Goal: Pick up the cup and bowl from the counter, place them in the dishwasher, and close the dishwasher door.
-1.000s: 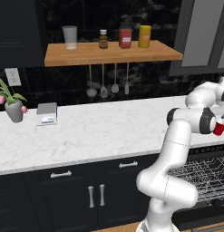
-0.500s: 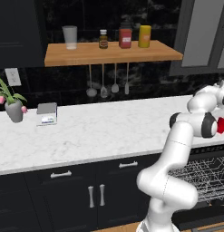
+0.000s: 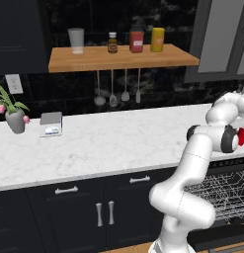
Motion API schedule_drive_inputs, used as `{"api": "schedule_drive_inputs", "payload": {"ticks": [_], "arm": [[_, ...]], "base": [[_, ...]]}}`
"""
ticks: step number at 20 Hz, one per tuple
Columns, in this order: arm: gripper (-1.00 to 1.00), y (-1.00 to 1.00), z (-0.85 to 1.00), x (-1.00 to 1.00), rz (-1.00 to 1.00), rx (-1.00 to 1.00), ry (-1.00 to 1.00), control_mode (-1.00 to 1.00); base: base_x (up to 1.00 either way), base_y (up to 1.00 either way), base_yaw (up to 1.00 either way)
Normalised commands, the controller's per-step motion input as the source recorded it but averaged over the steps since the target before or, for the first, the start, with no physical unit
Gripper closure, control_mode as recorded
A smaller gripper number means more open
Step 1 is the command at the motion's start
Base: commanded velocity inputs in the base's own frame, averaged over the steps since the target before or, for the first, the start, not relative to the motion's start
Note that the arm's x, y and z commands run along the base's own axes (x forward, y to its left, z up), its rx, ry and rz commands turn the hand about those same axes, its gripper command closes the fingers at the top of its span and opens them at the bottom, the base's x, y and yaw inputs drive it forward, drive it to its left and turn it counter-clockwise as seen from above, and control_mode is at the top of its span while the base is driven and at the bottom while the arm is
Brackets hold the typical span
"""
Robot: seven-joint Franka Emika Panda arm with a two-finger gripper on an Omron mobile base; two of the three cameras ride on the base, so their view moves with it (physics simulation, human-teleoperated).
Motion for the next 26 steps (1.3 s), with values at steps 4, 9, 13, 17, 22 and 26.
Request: {"api": "schedule_drive_inputs", "payload": {"ticks": [4, 9, 13, 17, 22, 26], "arm": [[1.00, 0.16, 0.00, -0.63, -0.19, 0.00, 0.00, -1.00], [1.00, 0.58, 0.01, -1.00, -0.31, 0.00, -0.04, -1.00], [1.00, 0.80, 0.00, -1.00, -0.29, 0.00, -0.18, -1.00], [1.00, 0.78, -0.01, -1.00, -0.22, 0.05, -0.34, -1.00], [1.00, 0.65, 0.00, -1.00, -0.07, 0.07, -0.34, -1.00], [1.00, 0.70, -0.16, -0.88, 0.14, -0.04, -0.13, -1.00]], "base": [[0.00, 0.00, 0.00], [0.00, 0.00, 0.00], [0.00, 0.00, 0.00], [0.00, 0.00, 0.00], [0.00, 0.00, 0.00], [0.00, 0.00, 0.00]]}}
